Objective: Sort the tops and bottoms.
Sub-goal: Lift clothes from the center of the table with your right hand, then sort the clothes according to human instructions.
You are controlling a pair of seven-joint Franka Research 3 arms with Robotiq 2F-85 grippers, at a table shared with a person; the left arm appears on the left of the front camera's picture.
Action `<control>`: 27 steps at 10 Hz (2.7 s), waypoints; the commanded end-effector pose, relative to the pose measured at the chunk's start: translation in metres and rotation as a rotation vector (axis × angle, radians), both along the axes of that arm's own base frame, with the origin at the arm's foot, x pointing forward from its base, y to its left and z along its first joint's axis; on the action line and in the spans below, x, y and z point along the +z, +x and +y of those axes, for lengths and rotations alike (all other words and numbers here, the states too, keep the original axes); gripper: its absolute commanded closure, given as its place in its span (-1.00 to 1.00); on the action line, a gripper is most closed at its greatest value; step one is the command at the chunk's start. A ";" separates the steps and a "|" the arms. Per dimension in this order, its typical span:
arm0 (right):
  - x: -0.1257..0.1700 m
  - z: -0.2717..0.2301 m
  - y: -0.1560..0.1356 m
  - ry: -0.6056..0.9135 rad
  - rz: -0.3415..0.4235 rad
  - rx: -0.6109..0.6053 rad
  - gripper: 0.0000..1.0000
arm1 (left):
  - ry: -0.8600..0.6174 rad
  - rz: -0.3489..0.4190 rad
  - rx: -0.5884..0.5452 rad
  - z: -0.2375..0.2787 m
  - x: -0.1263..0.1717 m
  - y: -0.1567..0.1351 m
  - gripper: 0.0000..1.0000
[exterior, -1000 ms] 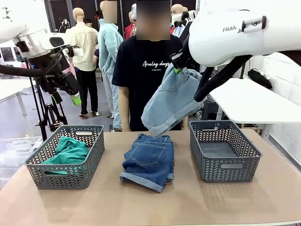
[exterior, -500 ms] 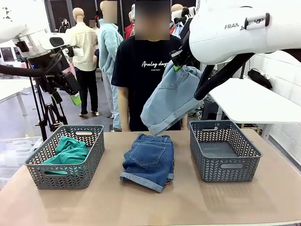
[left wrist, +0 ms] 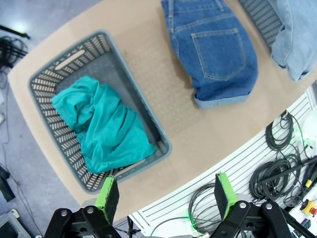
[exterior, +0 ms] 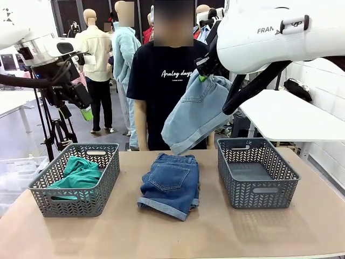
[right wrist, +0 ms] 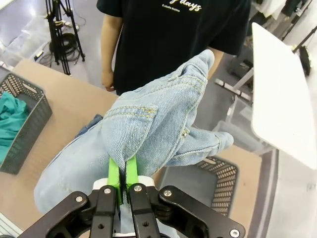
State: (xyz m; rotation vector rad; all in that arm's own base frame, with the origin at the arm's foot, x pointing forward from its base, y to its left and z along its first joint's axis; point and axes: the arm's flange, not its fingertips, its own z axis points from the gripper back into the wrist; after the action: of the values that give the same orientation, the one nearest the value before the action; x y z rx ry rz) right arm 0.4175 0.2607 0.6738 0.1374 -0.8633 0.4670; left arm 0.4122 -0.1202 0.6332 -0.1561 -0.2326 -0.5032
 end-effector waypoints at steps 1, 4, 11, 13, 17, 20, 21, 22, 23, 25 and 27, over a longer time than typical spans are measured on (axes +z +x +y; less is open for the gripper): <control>0.003 -0.001 -0.001 0.003 -0.013 0.000 1.00 | -0.004 -0.004 0.013 0.000 0.001 0.000 -1.00; 0.003 -0.001 -0.001 0.003 -0.013 0.000 1.00 | -0.004 -0.004 0.013 0.000 0.001 0.000 -1.00; 0.003 -0.001 -0.001 0.003 -0.013 0.000 1.00 | -0.004 -0.004 0.013 0.000 0.001 0.000 -1.00; 0.003 -0.001 -0.001 0.003 -0.013 0.000 1.00 | -0.004 -0.004 0.013 0.000 0.001 0.000 -1.00; 0.003 -0.001 -0.001 0.003 -0.013 0.000 1.00 | -0.004 -0.004 0.013 0.000 0.001 0.000 -1.00; 0.003 -0.001 -0.001 0.003 -0.013 0.000 1.00 | -0.004 -0.004 0.013 0.000 0.001 0.000 -1.00; 0.003 -0.001 -0.001 0.003 -0.013 0.000 1.00 | -0.004 -0.004 0.013 0.000 0.001 0.000 -1.00; 0.003 -0.001 -0.001 0.003 -0.013 0.000 1.00 | -0.004 -0.004 0.013 0.000 0.001 0.000 -1.00; 0.003 -0.001 -0.001 0.003 -0.013 0.000 1.00 | -0.004 -0.004 0.013 0.000 0.001 0.000 -1.00; 0.003 -0.001 -0.001 0.003 -0.013 0.000 1.00 | -0.004 -0.004 0.013 0.000 0.001 0.000 -1.00; 0.003 -0.001 -0.001 0.003 -0.013 0.000 1.00 | -0.004 -0.004 0.013 0.000 0.001 0.000 -1.00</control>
State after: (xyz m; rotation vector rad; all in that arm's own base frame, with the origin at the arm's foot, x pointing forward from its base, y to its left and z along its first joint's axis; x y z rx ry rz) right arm 0.4175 0.2607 0.6738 0.1374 -0.8633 0.4671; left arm 0.4122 -0.1202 0.6332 -0.1561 -0.2326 -0.5032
